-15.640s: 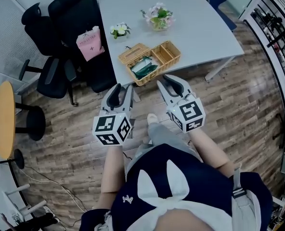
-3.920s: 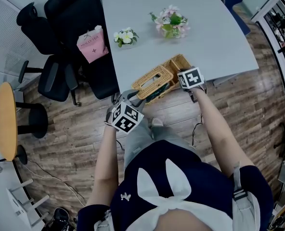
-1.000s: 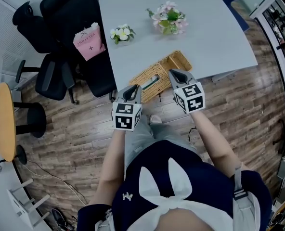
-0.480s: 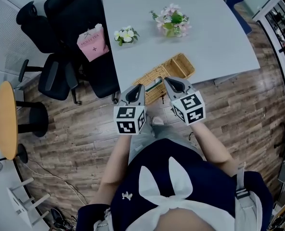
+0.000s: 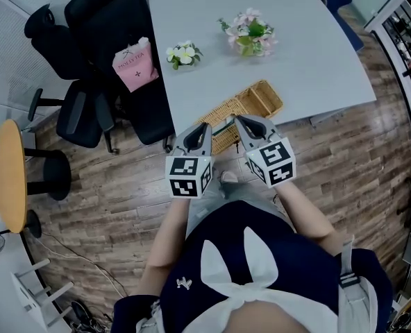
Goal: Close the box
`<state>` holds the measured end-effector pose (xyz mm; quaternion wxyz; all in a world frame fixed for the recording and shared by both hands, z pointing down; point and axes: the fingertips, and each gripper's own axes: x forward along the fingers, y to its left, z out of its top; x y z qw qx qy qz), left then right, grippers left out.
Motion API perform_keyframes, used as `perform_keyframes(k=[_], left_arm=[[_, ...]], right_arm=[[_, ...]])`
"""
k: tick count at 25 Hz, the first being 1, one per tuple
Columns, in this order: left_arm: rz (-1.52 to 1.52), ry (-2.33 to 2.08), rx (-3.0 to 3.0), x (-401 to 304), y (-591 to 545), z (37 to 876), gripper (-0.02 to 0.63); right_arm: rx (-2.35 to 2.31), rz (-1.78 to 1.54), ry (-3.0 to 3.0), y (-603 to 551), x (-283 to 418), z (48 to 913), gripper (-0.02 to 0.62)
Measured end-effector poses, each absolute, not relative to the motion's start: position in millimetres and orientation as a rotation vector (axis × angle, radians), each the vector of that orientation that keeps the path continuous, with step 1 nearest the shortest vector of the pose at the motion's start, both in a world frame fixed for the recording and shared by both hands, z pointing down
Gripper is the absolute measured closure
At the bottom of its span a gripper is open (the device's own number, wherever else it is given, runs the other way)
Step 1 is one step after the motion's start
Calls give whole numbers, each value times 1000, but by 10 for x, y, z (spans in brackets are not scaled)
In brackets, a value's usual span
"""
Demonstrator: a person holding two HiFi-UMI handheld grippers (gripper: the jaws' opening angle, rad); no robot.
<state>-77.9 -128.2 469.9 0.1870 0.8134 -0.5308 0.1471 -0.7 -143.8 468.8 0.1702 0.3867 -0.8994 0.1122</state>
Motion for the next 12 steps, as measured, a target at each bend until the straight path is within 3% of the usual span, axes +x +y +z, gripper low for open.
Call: perform_keyframes(k=[12], left_arm=[[394, -1473, 2313, -825, -1294, 4687, 572]], right_arm=[[1126, 357, -2540, -1430, 24, 4697, 594]])
